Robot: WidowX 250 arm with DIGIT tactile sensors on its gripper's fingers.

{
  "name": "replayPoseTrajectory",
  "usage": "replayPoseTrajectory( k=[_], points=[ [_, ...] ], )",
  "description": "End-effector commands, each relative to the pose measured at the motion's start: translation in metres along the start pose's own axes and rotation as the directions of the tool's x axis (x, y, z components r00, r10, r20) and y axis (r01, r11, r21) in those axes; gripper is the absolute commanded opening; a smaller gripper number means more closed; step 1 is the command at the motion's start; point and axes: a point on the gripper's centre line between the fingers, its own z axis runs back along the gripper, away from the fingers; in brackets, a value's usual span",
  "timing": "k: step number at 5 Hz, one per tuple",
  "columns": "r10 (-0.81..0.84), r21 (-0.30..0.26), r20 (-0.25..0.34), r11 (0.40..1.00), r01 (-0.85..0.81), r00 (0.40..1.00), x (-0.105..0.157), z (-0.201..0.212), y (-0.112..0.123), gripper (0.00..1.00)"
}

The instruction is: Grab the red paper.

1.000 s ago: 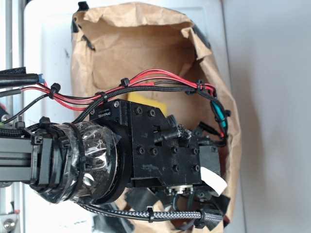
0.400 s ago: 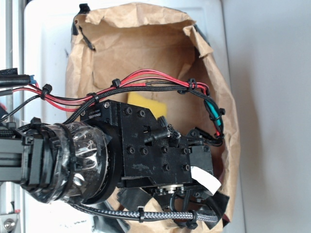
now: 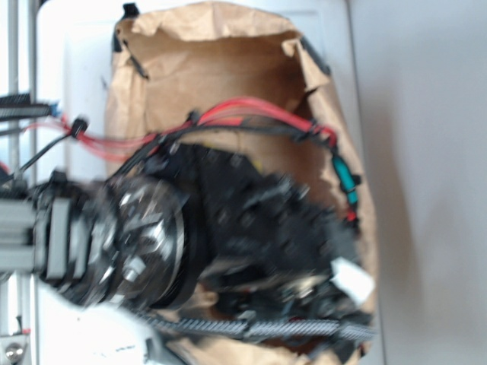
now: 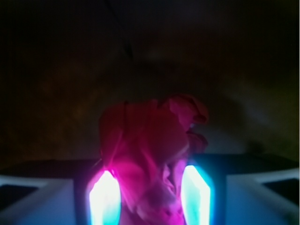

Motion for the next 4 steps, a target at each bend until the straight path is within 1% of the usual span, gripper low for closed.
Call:
replayPoseTrajectory(
  k=[1, 2, 3, 4],
  points=[
    [0.133, 0.097, 0.141, 0.984, -0.147, 0.981, 0.021, 0.077, 0.028, 0.00],
    [0.152, 0.101, 0.158, 0.980, -0.169, 0.976, 0.012, 0.093, 0.031, 0.00],
    [0.128, 0.097, 0.137, 0.985, -0.142, 0.982, 0.004, 0.092, 0.029, 1.00],
    [0.115, 0.099, 0.131, 0.987, -0.129, 0.985, 0.003, 0.088, 0.027, 1.00]
  ],
)
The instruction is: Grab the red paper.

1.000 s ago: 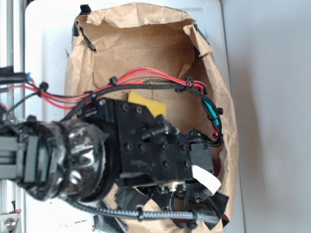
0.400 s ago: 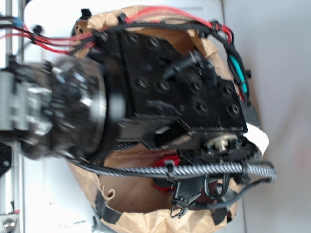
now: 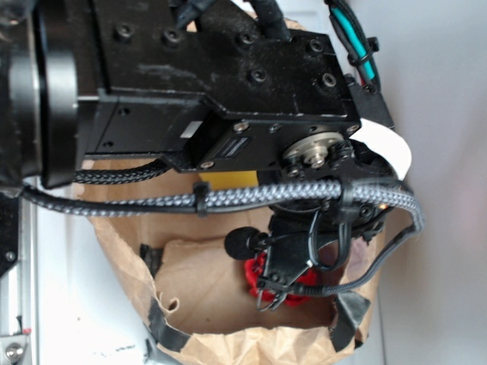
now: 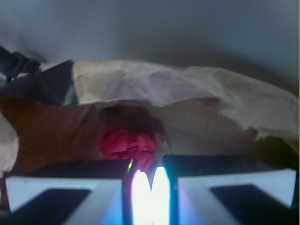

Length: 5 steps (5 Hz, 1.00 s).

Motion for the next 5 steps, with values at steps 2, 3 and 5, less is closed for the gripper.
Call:
replayPoseTrajectory(
  k=[2, 3, 5],
  points=[
    [-0.108, 0.012, 0.005, 0.994, 0.108, 0.994, -0.011, 0.005, -0.015, 1.00],
    [-0.127, 0.022, 0.000, 0.992, 0.127, 0.992, -0.018, -0.006, -0.024, 1.00],
    [-0.149, -0.006, -0.022, 0.989, 0.149, 0.989, -0.016, -0.033, -0.044, 1.00]
  ],
)
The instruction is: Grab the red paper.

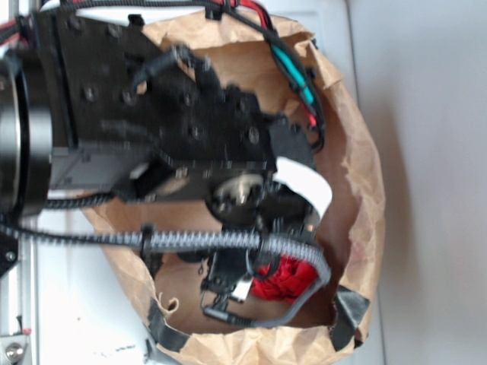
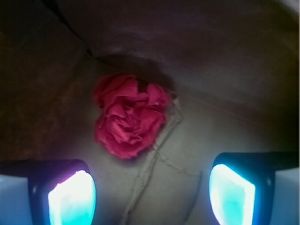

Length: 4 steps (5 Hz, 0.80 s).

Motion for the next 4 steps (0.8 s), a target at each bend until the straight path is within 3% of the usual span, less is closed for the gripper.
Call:
replayPoseTrajectory(
  k=[1, 4],
  points=[
    [-0.031, -0.014, -0.002, 0.999, 0.031, 1.000, 0.021, -0.012, -0.026, 1.00],
    [-0.018, 0.047, 0.010, 0.999, 0.018, 1.000, 0.036, -0.043, -0.033, 1.00]
  ],
)
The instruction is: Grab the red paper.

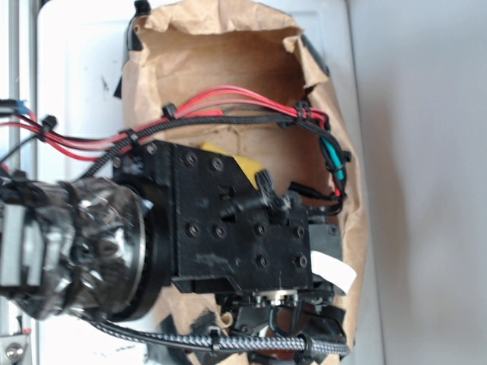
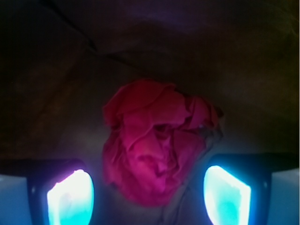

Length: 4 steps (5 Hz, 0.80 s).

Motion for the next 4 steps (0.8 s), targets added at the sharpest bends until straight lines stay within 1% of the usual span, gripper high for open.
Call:
replayPoseTrajectory(
  k=[1, 2, 3, 4],
  points=[
    [-0.025, 0.028, 0.083, 0.999, 0.023, 0.996, 0.0229, -0.0044, -0.0054, 1.00],
    [-0.021, 0.041, 0.089, 0.999, 0.017, 0.996, 0.0210, -0.0099, 0.0003, 1.00],
    [-0.020, 0.059, 0.102, 0.998, 0.014, 0.995, 0.0189, -0.0102, 0.0032, 1.00],
    [-0.008, 0.070, 0.102, 0.998, 0.001, 0.995, 0.0167, -0.0103, 0.0036, 1.00]
  ],
)
